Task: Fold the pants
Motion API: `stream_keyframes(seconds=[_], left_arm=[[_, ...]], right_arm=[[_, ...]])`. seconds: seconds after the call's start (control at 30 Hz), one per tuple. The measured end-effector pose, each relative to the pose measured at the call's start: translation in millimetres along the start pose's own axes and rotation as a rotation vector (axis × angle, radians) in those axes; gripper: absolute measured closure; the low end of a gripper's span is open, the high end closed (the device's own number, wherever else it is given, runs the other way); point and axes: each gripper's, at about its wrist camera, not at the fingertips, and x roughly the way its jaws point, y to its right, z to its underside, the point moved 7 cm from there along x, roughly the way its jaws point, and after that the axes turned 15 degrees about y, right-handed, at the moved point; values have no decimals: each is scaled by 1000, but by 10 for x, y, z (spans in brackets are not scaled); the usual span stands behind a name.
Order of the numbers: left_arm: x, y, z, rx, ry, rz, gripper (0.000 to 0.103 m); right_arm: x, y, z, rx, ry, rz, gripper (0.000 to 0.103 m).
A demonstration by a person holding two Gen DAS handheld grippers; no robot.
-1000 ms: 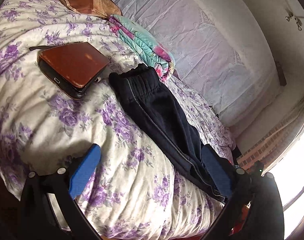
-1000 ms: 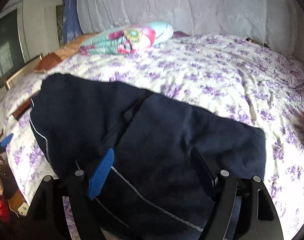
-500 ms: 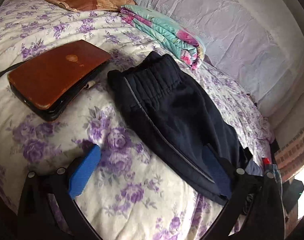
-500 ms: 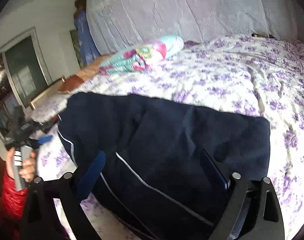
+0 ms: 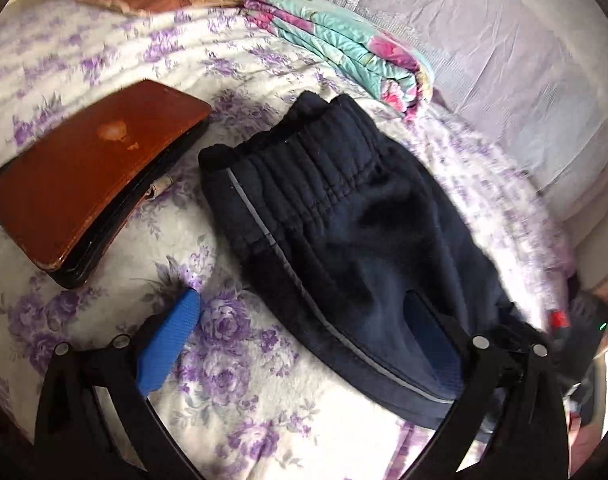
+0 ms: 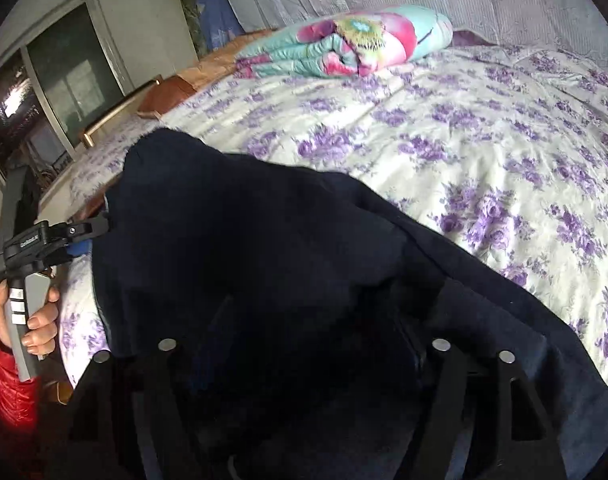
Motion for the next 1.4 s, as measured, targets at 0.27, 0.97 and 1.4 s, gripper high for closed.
stream_keyframes(seconds=[0.27,0.97,1.4], left_arm=[[113,-63,-116,-153,-79,61,5],[231,-51,-279,-198,118,110,72],[-528,923,-379,184,337,136,82]], right_arm=[[-881,300,-406,165,288,-102,9],[-1665,569,66,363,306,-108,10],[-1564,425,494,230,125,-80,4]])
